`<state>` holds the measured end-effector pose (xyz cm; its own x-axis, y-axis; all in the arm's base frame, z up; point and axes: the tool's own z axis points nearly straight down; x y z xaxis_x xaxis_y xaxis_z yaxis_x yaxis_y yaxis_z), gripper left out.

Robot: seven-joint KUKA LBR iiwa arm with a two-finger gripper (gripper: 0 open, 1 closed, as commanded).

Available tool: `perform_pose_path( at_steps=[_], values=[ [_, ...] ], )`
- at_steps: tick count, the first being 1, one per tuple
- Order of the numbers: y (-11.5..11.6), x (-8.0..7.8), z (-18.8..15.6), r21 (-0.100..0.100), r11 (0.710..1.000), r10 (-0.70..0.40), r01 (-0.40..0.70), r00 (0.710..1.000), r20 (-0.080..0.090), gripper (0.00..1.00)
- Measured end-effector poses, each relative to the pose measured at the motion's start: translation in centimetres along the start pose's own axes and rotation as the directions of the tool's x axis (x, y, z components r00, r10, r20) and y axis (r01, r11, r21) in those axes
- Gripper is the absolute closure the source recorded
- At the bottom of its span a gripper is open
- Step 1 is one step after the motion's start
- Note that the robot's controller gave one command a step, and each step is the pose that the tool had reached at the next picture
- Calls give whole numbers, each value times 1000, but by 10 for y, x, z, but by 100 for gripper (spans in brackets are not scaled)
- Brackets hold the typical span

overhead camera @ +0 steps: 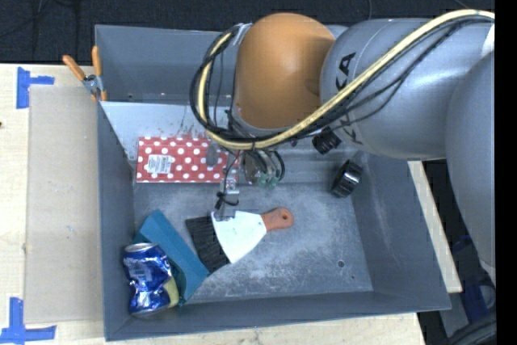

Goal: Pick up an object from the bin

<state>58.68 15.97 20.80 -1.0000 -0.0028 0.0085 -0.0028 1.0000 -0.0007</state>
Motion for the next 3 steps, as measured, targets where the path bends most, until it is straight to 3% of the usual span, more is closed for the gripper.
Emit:
perform_pose_path(
  at_steps=[1, 2, 3],
  values=[
    [-1, -2, -5, -1, 1000, 3, -3, 1000, 7, 0],
    [-2, -7, 14, 0, 1000, 1, -1, 1000, 2, 0],
    [-9, -22, 28, -3, 983, 184, -184, 983, 5, 0]
  ],
)
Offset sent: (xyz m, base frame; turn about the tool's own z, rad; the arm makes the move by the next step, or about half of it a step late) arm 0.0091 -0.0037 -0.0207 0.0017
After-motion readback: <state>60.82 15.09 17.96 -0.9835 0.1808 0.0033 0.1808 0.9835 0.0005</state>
